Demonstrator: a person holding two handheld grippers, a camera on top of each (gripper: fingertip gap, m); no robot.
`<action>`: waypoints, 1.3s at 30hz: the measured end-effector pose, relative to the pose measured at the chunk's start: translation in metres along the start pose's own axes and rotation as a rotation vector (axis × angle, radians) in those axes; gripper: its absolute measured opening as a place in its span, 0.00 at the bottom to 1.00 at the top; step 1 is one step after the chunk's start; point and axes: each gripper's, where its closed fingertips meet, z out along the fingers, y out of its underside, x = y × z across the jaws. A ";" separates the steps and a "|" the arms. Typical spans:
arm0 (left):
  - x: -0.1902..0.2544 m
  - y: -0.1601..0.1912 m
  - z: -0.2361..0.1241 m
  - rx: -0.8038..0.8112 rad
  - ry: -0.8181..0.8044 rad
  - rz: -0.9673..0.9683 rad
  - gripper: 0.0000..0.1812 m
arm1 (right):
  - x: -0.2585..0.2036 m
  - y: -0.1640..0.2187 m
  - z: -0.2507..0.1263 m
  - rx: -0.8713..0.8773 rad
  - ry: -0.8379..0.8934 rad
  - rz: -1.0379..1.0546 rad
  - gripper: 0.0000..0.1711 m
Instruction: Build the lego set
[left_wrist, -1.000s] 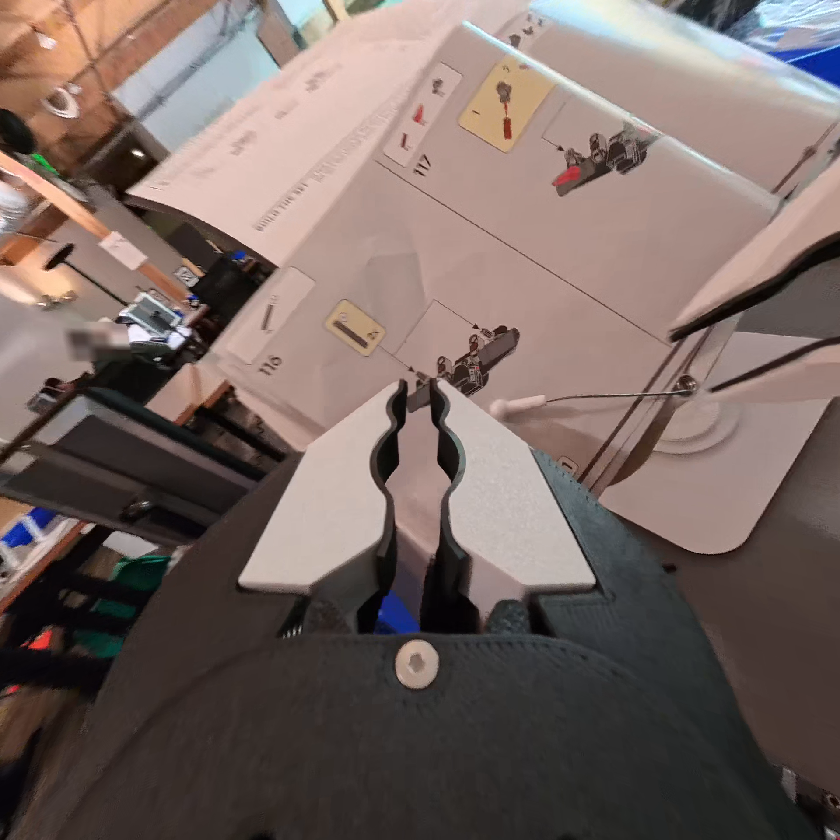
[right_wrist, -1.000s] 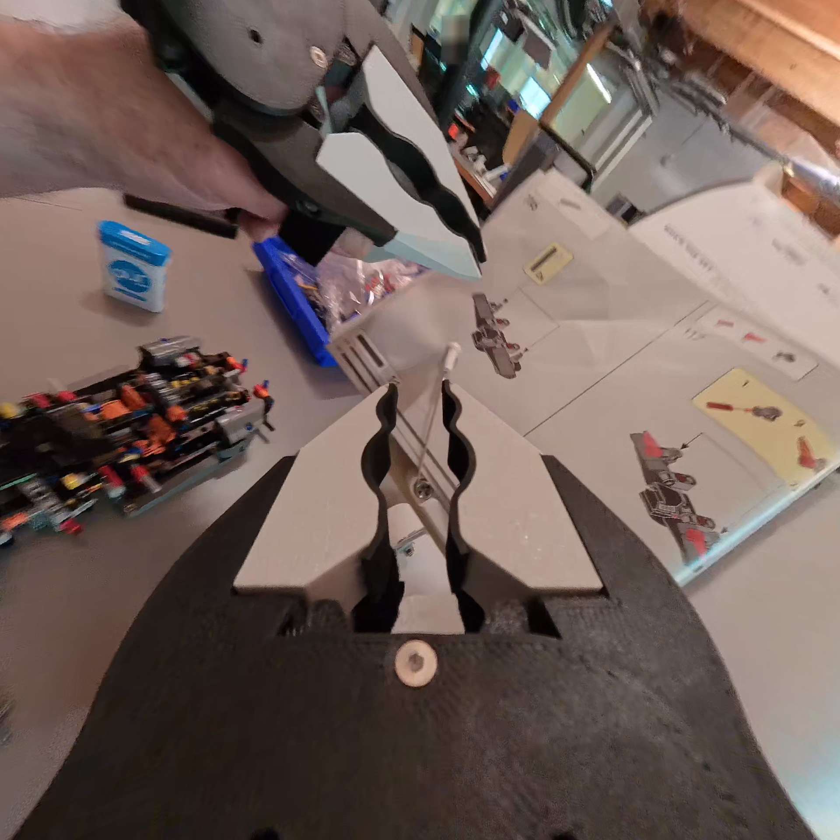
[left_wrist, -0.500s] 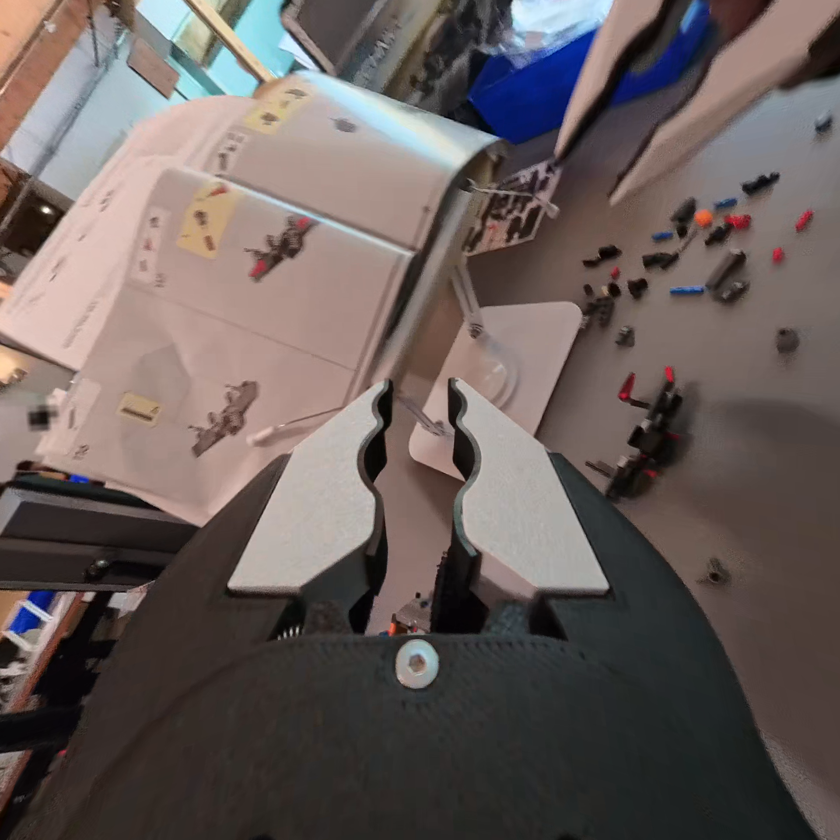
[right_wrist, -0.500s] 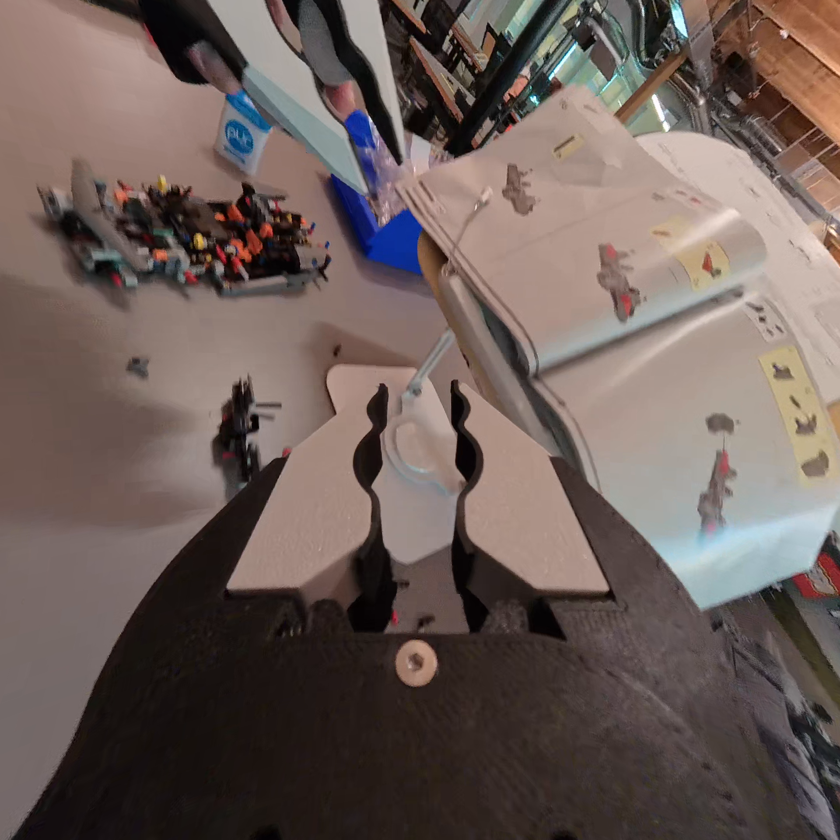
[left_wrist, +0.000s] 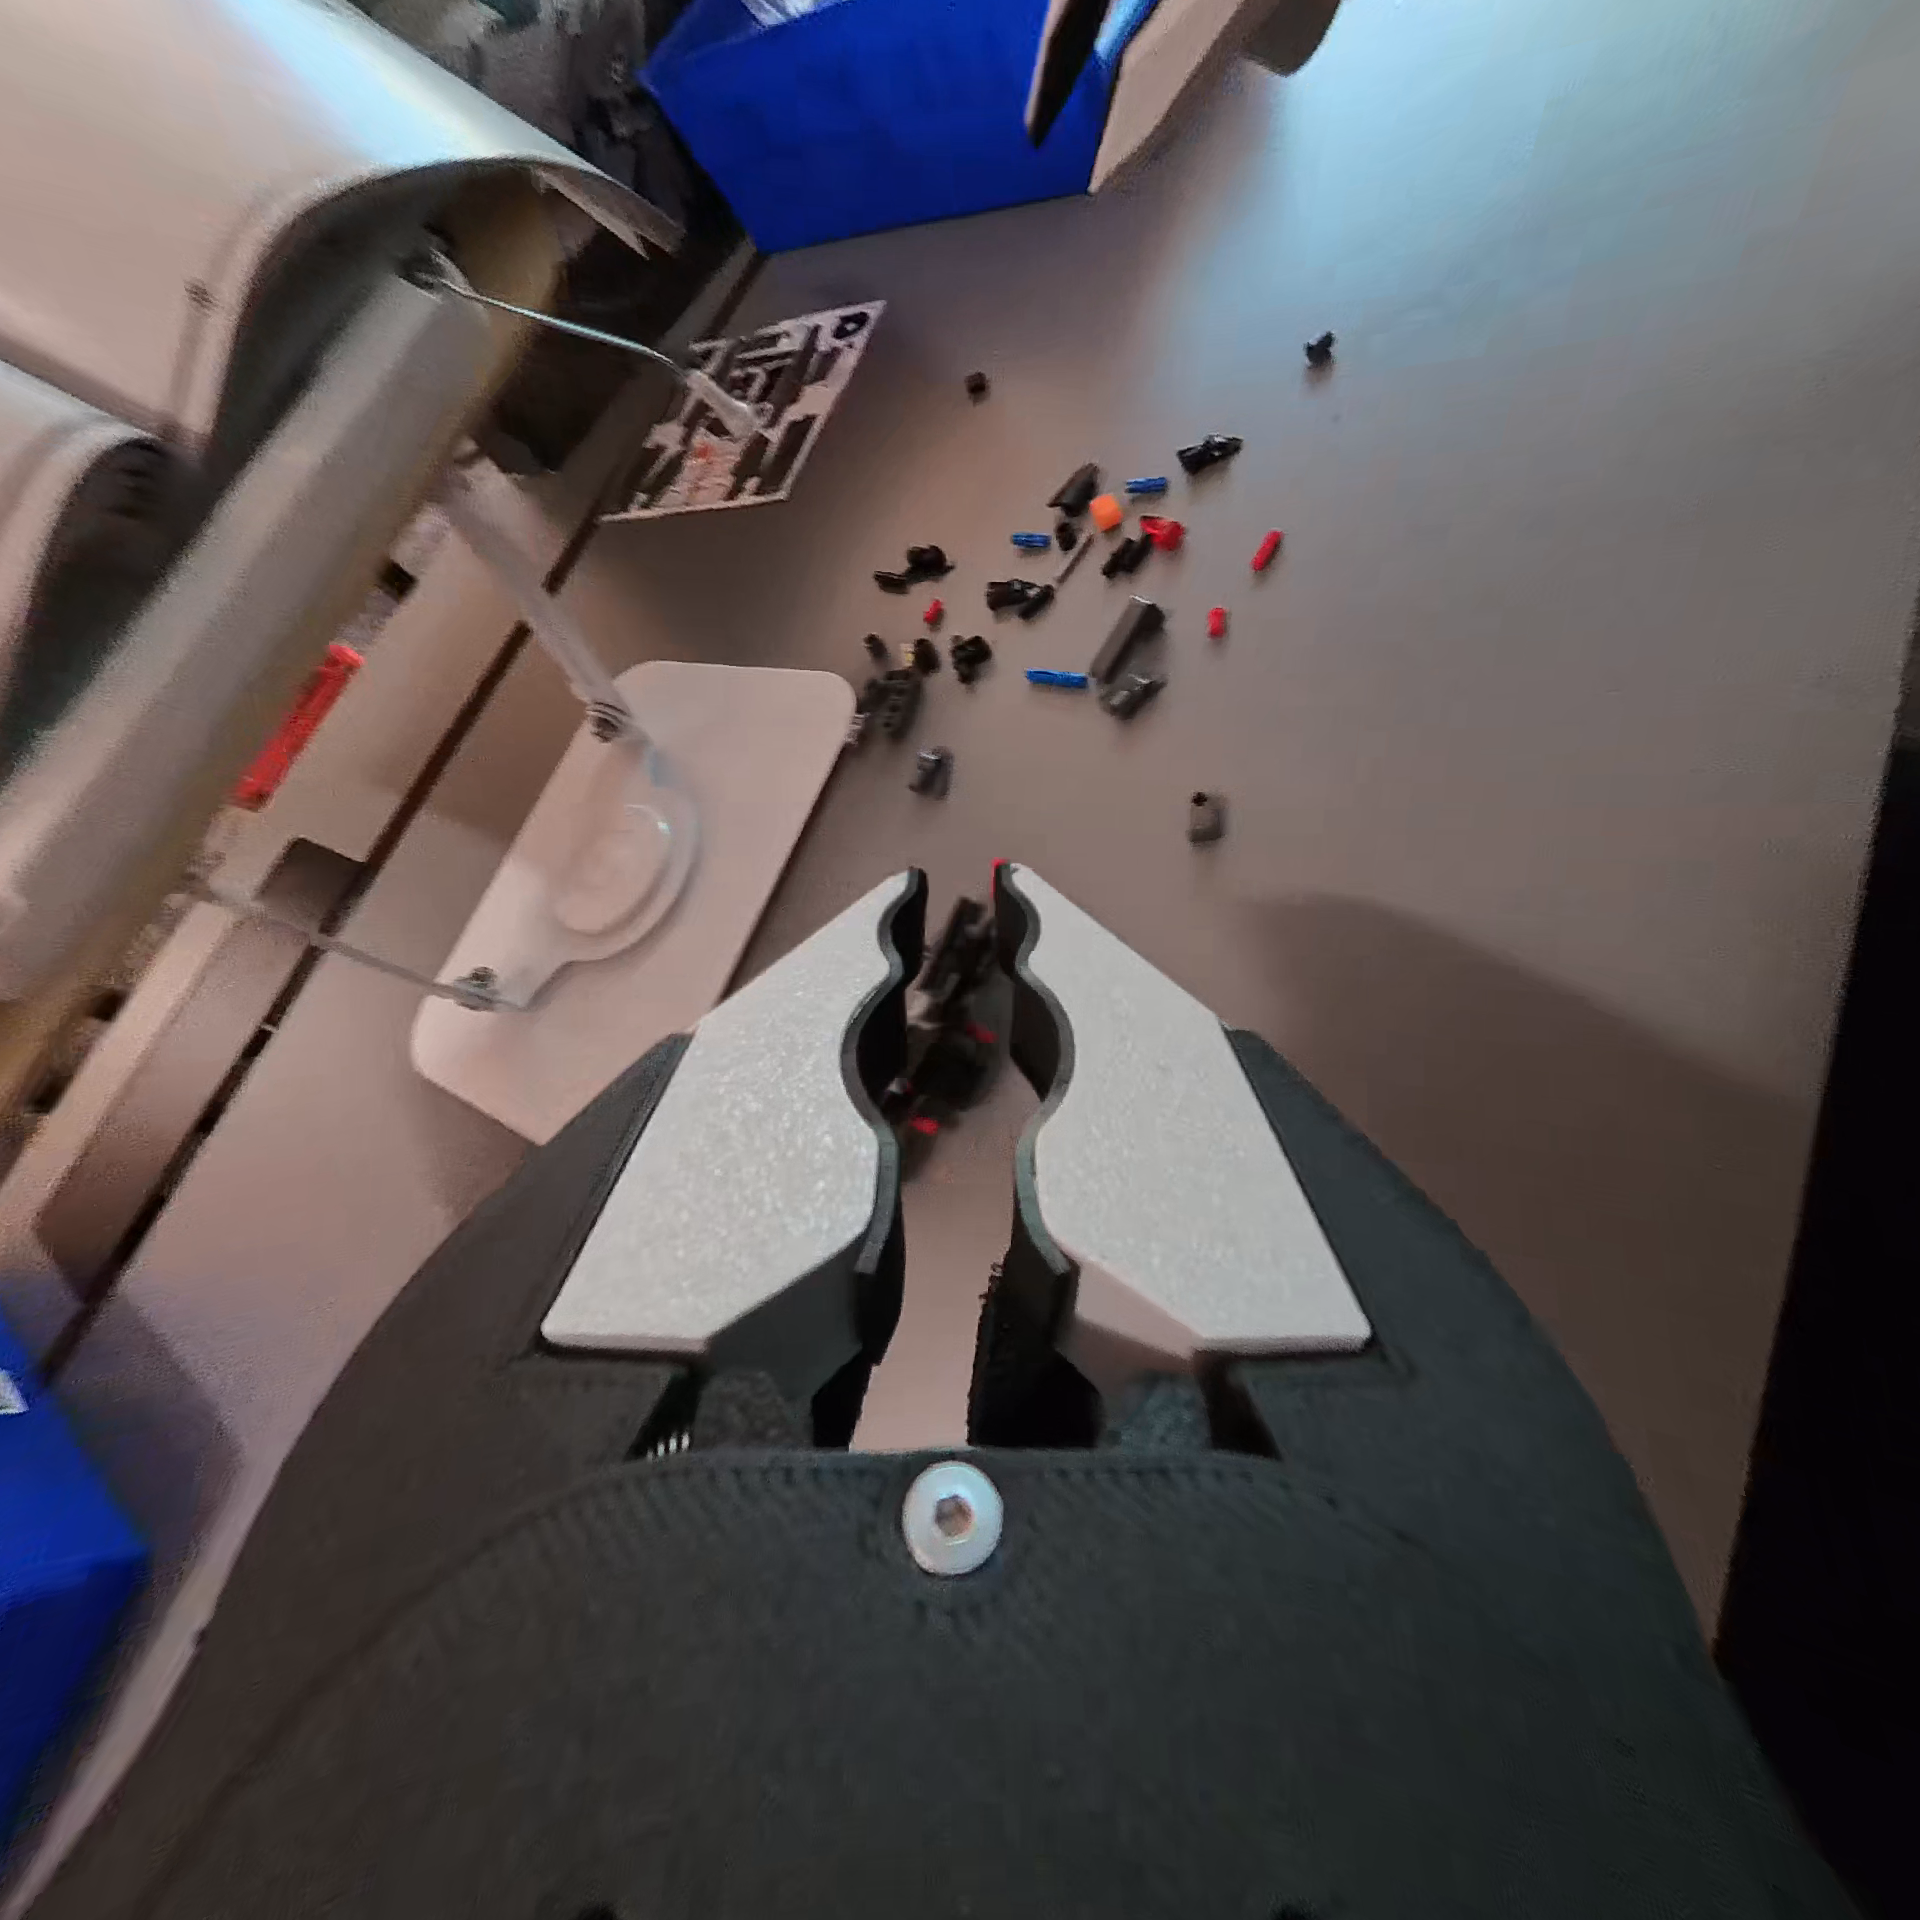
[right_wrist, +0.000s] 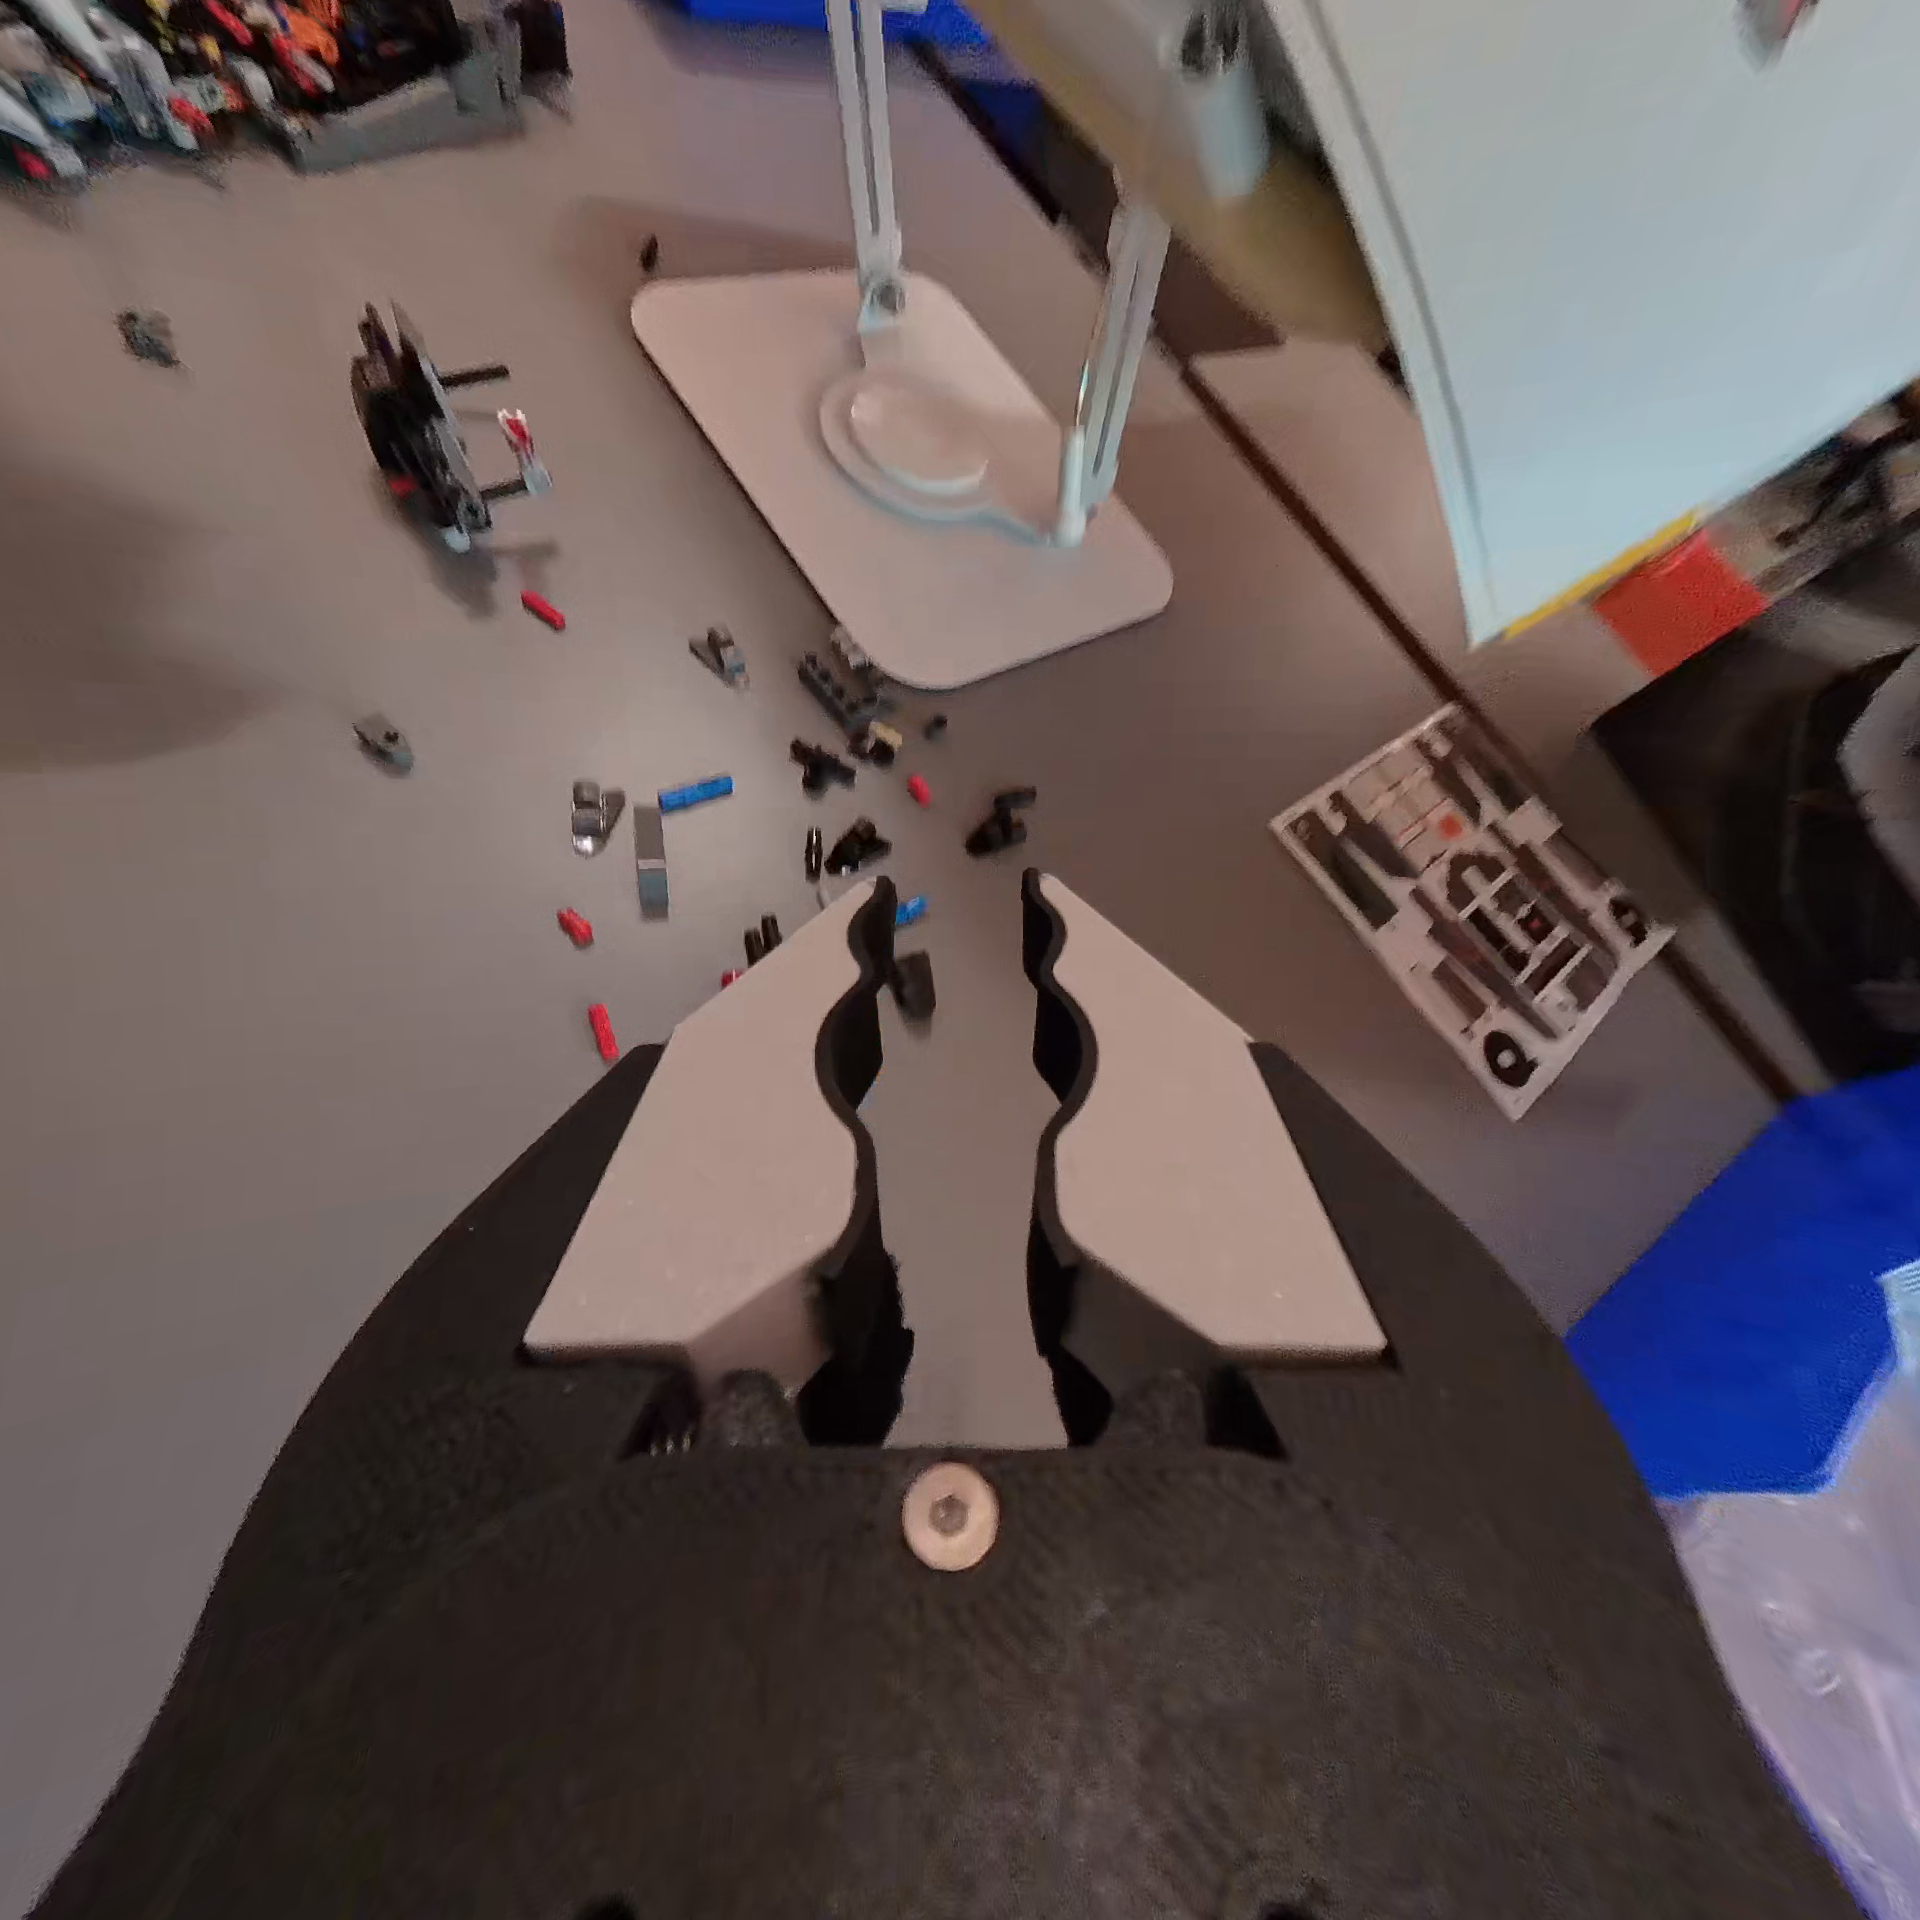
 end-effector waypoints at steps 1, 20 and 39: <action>0.005 0.004 0.004 -0.012 0.004 -0.001 0.06 | 0.001 0.009 0.003 -0.021 -0.027 0.015 0.13; 0.021 0.009 0.029 0.024 0.042 -0.056 0.05 | 0.015 0.050 0.127 -0.270 -0.274 0.025 0.19; 0.012 -0.003 0.026 0.102 -0.026 -0.118 0.05 | 0.003 0.033 0.104 -0.196 -0.269 0.072 0.08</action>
